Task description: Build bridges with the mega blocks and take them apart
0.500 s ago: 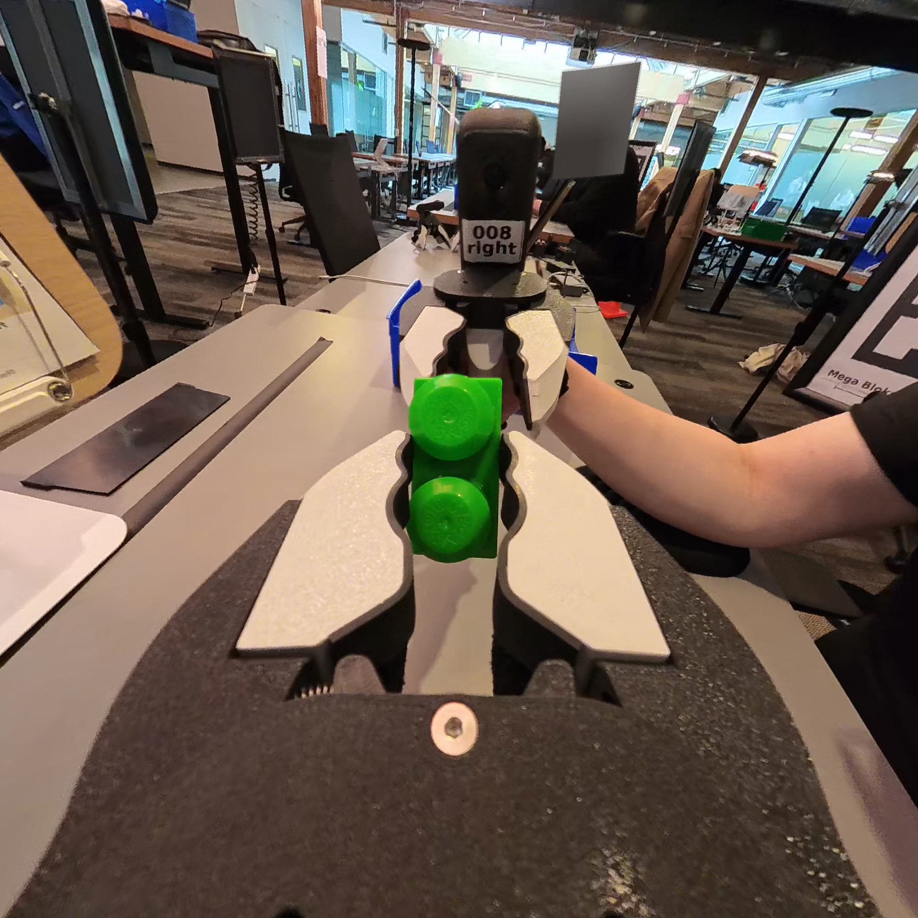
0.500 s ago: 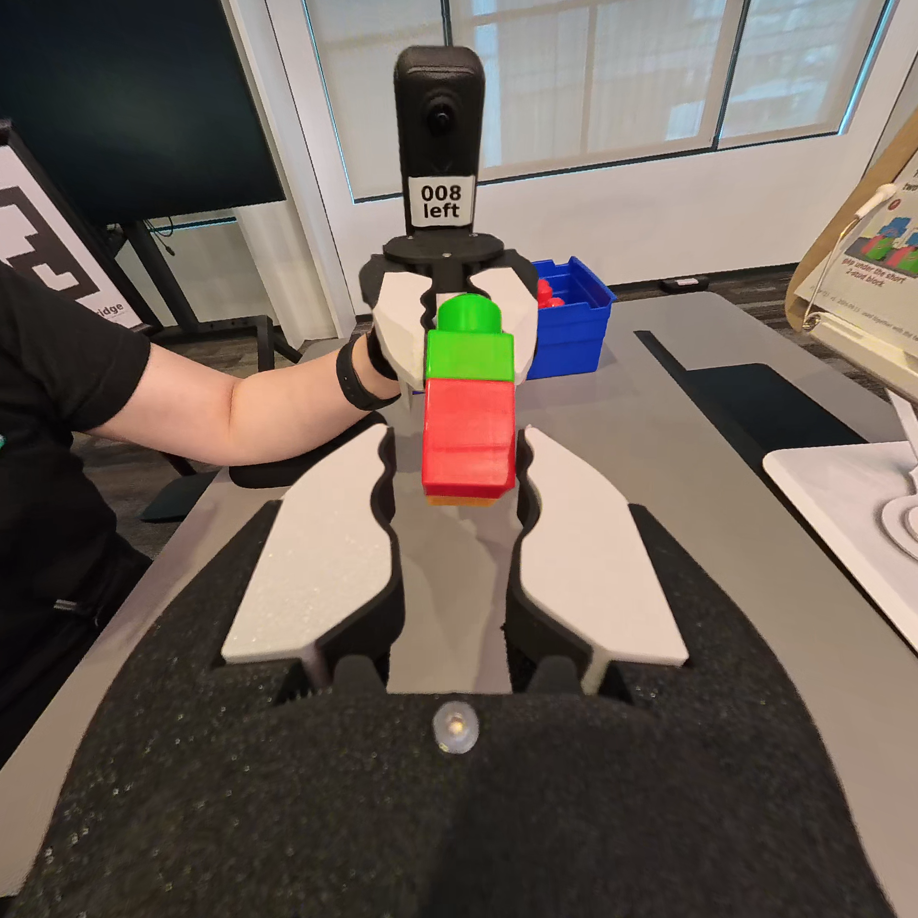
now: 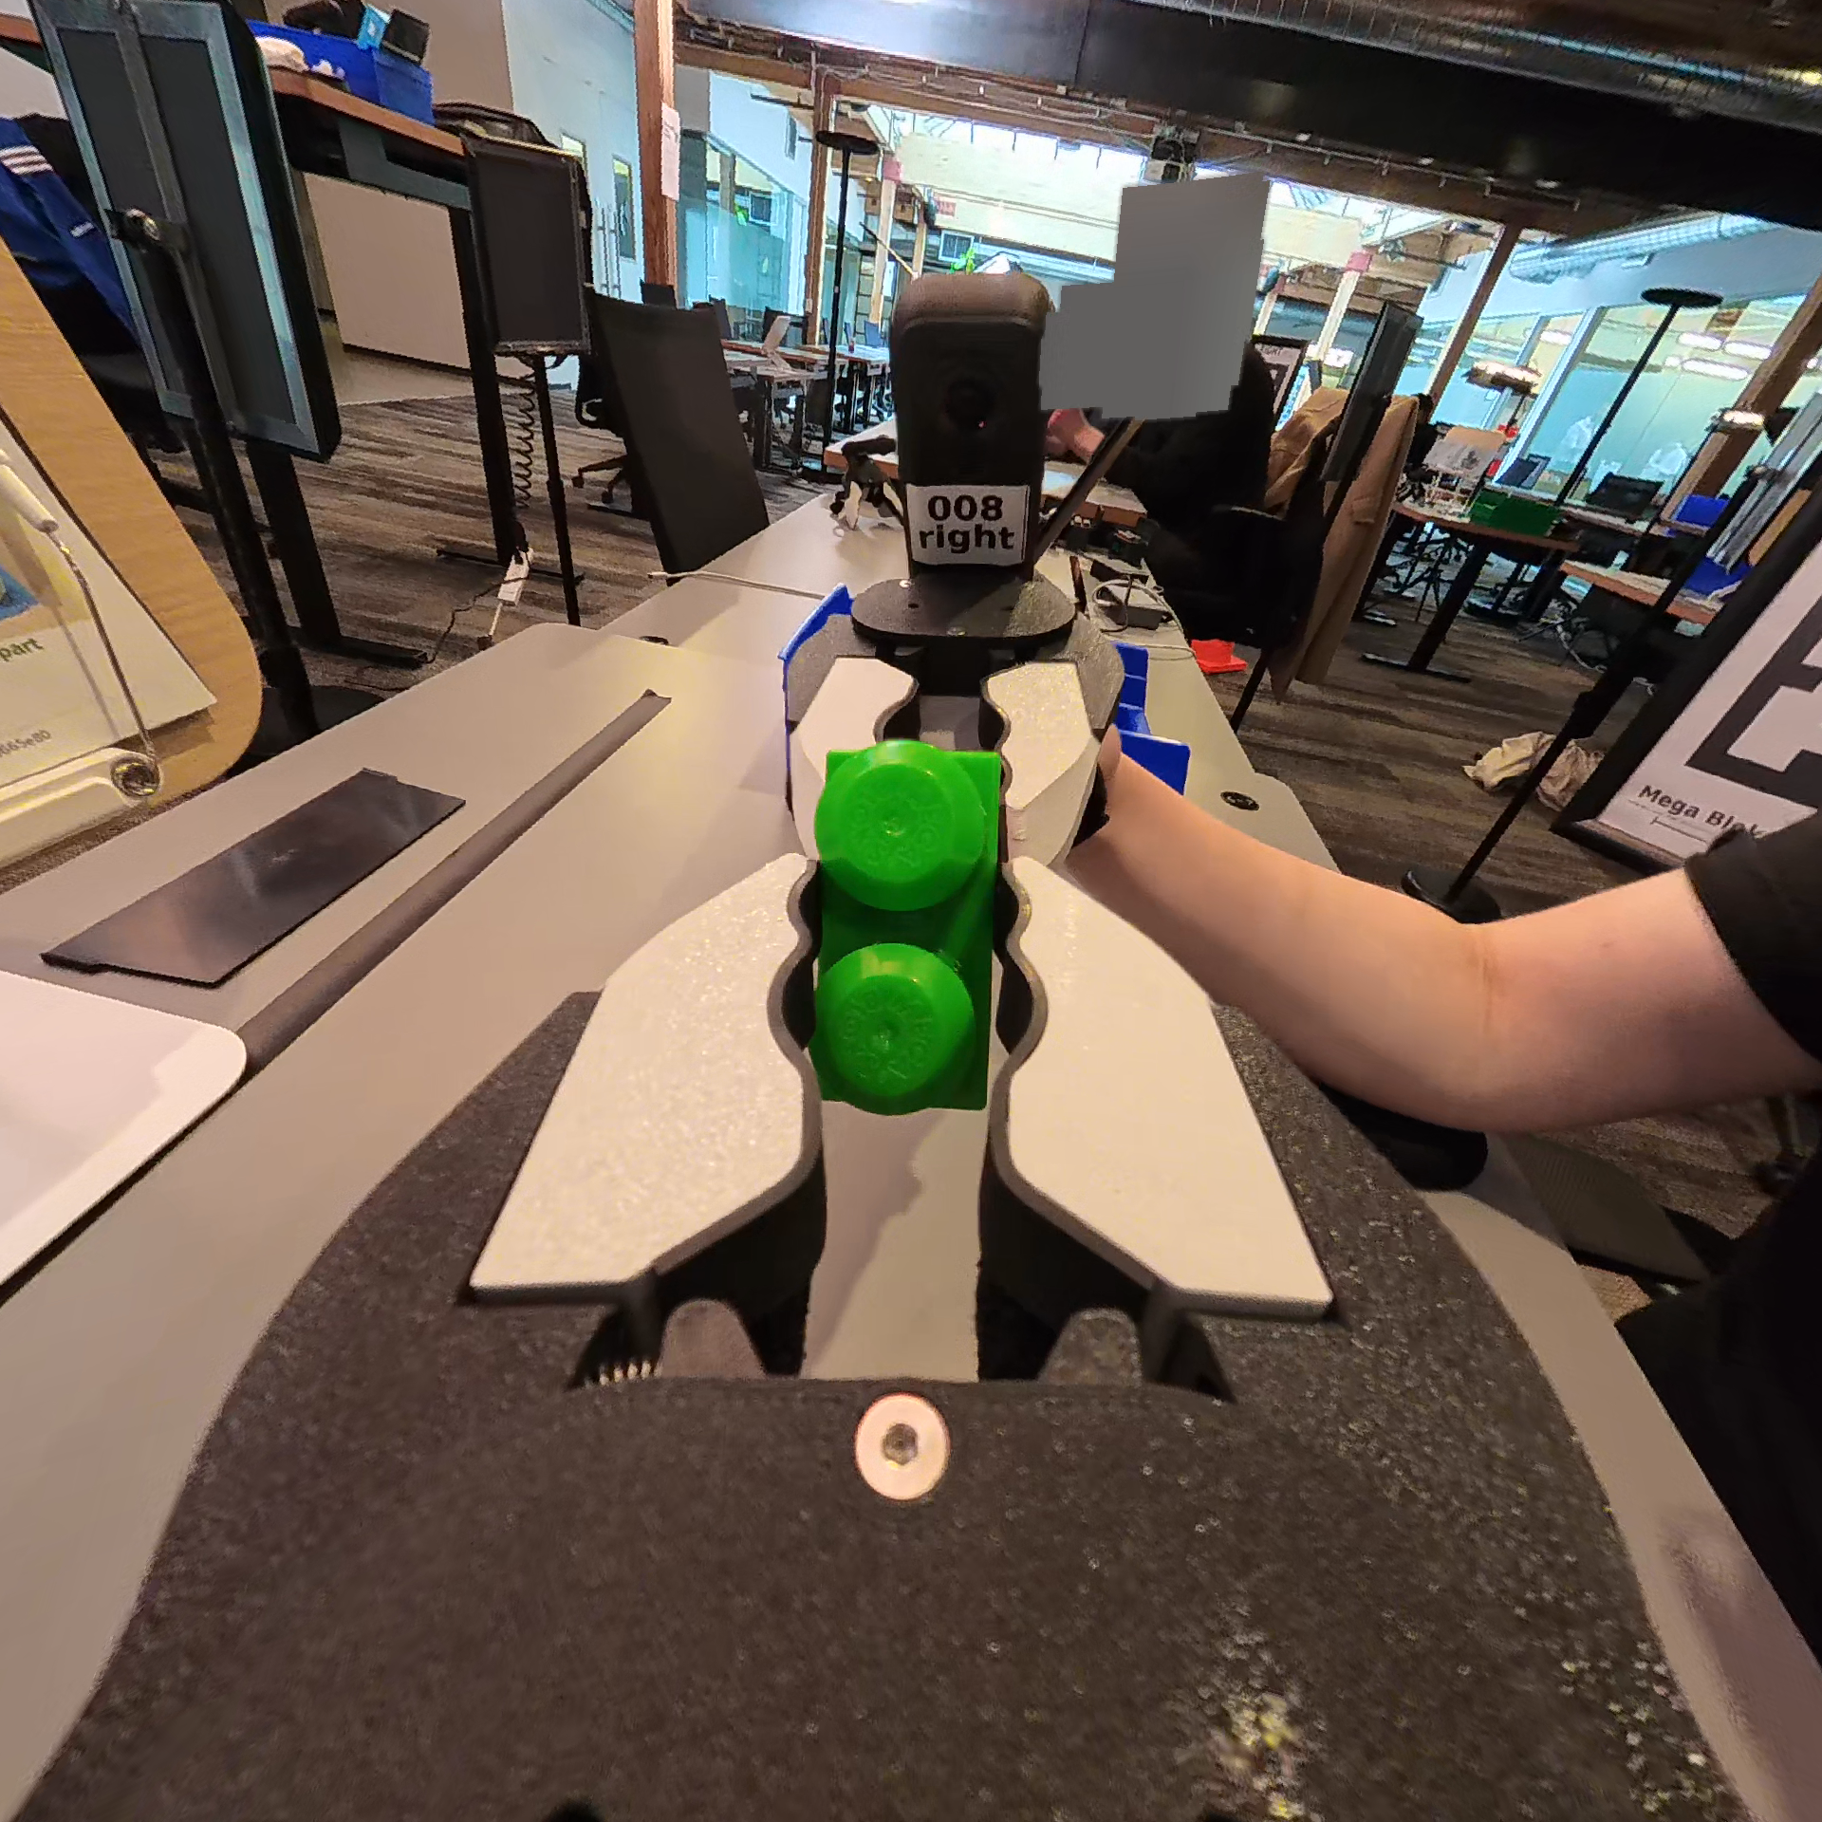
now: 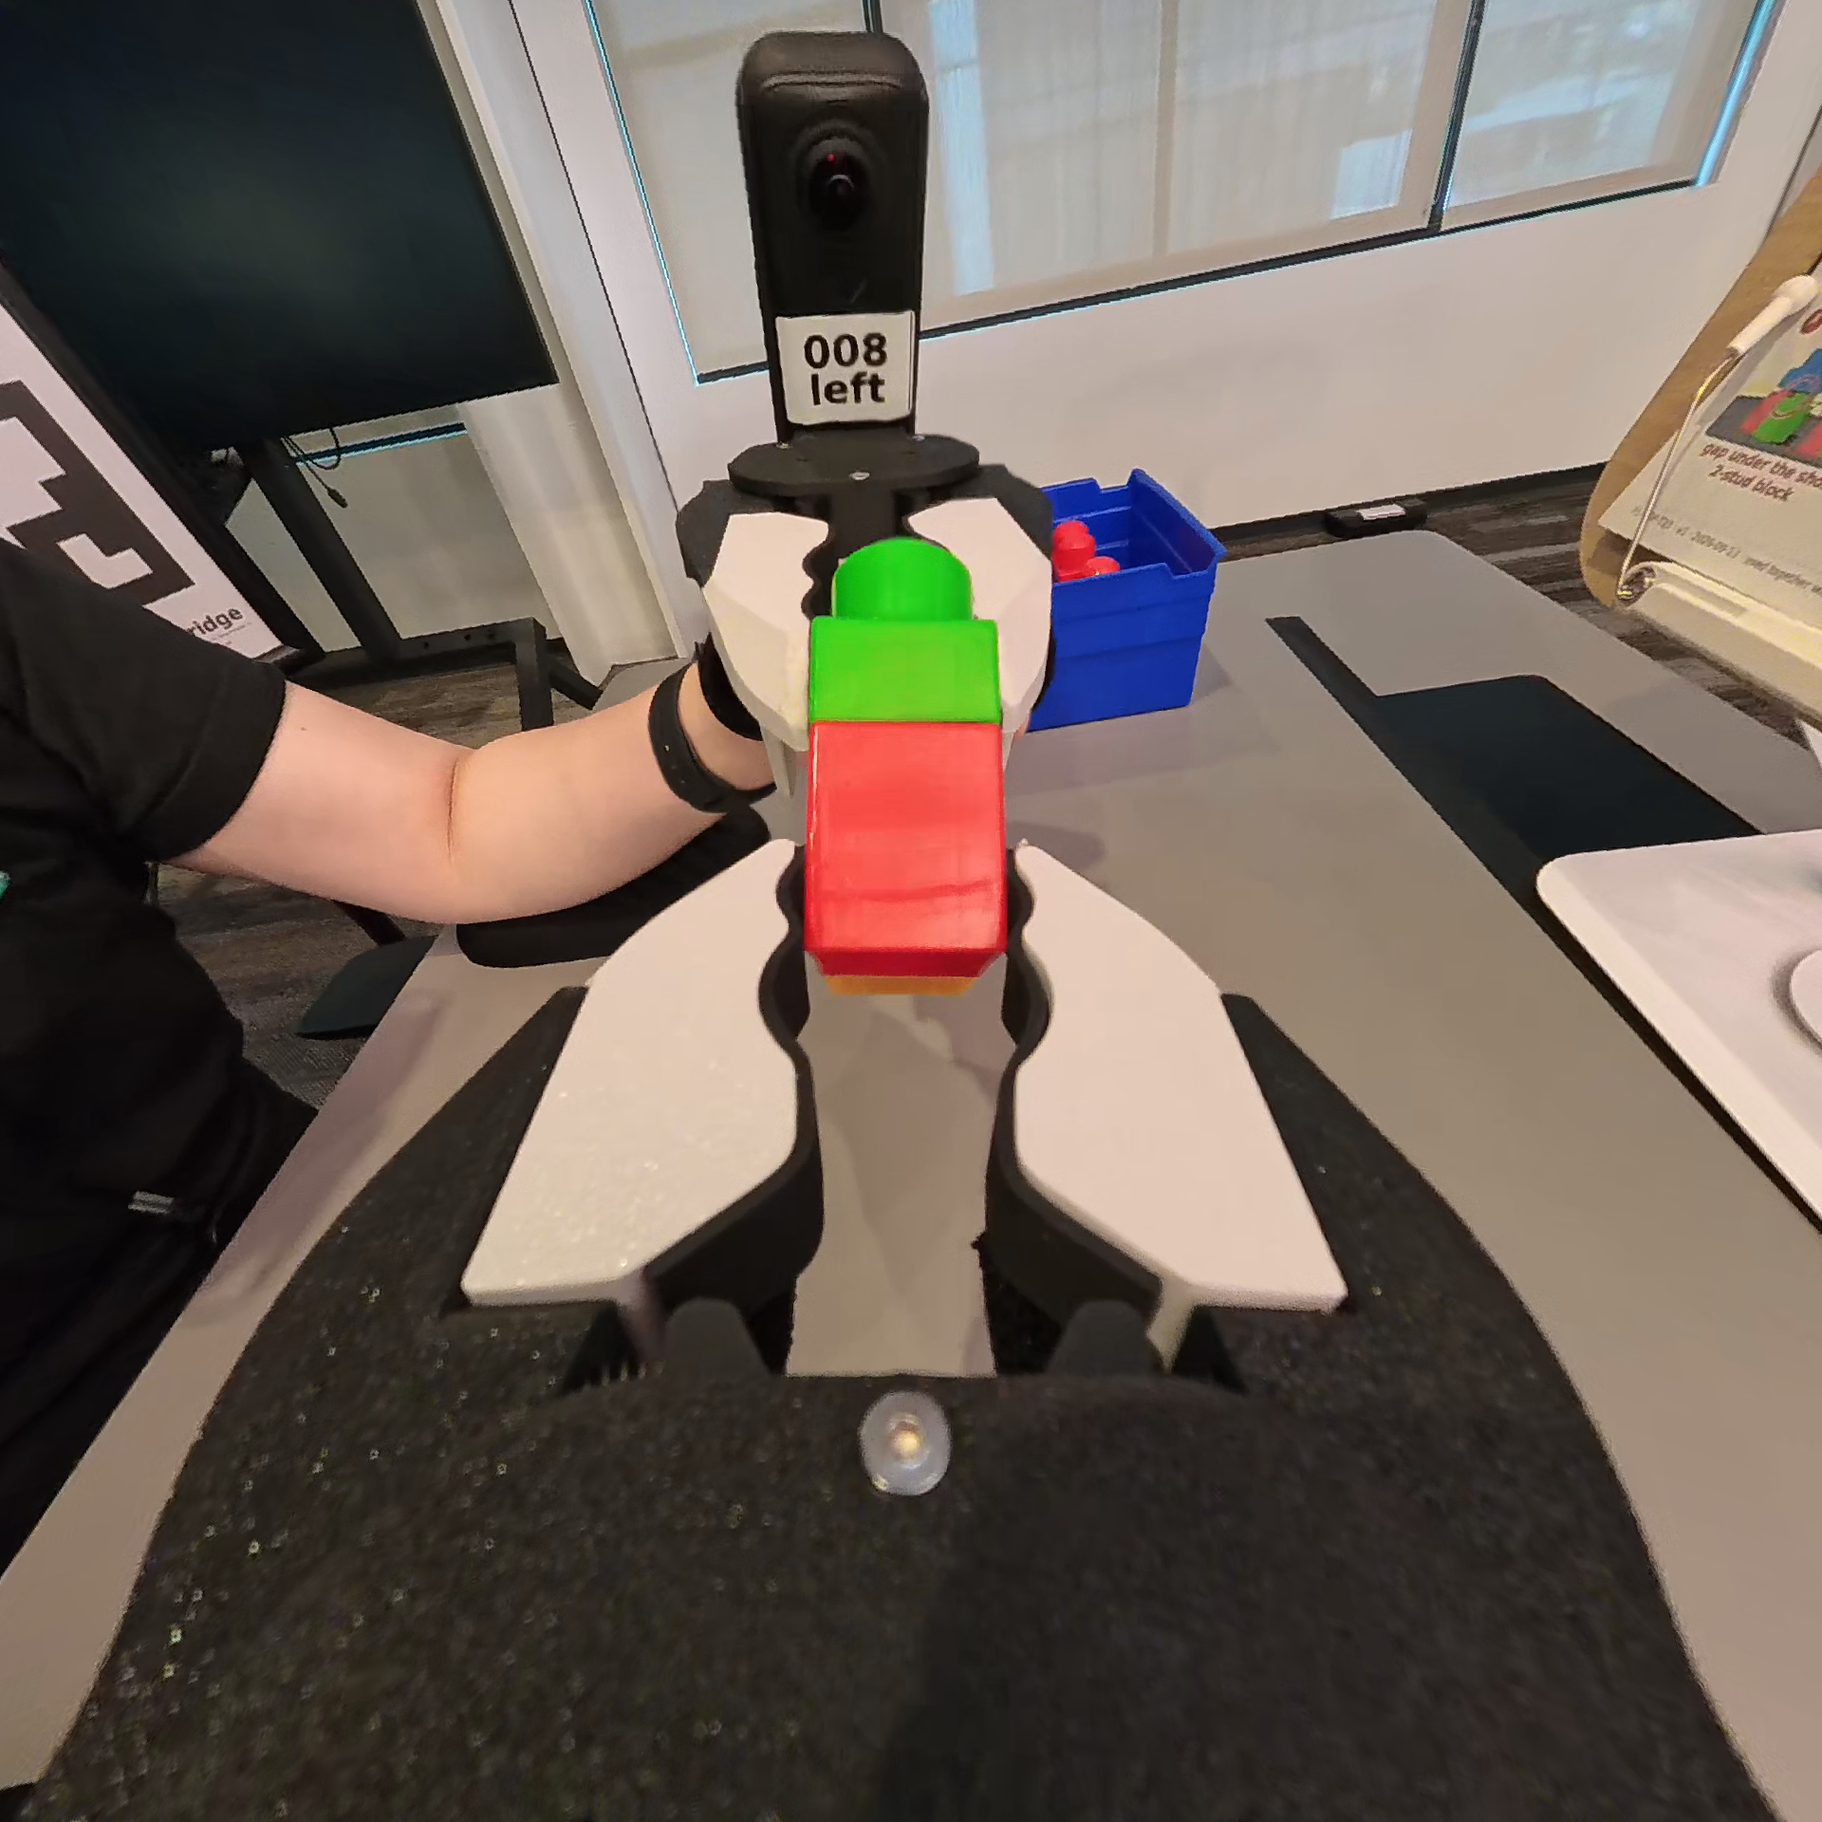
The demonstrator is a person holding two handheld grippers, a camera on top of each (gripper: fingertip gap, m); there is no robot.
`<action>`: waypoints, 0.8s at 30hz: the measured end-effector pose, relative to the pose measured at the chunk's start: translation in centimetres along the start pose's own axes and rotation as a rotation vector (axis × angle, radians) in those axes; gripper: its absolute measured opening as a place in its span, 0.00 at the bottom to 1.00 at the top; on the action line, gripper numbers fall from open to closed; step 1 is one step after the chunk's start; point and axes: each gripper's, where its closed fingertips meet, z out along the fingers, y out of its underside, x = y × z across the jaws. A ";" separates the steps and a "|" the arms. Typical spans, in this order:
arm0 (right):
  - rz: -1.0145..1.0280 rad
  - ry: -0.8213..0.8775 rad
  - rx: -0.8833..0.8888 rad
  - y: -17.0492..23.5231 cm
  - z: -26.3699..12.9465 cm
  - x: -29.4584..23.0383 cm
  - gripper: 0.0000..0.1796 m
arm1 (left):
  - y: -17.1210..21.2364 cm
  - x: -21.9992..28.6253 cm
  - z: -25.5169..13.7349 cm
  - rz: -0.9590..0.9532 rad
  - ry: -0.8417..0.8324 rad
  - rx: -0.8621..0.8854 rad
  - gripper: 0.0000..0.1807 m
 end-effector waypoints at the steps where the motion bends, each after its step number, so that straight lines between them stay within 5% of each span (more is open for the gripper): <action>1: 0.004 0.001 0.002 -0.1 -0.1 0.0 0.20 | -0.1 0.0 0.1 -0.011 0.000 0.011 0.18; 13: 0.043 0.081 0.019 0.3 -3.9 1.5 0.20 | -3.3 -0.8 -4.3 -0.040 0.020 0.161 0.18; 17: 0.025 0.284 -0.025 -1.1 -6.1 2.3 0.20 | -2.7 -0.3 -3.4 -0.017 0.020 0.108 0.18; 21: -0.038 0.814 -0.015 -5.8 -18.6 1.4 0.20 | -2.8 -0.2 -3.3 -0.026 0.018 0.100 0.18; 24: 0.218 1.144 -0.081 -2.9 -32.3 3.8 0.20 | -3.3 0.4 -3.0 -0.045 0.045 0.114 0.18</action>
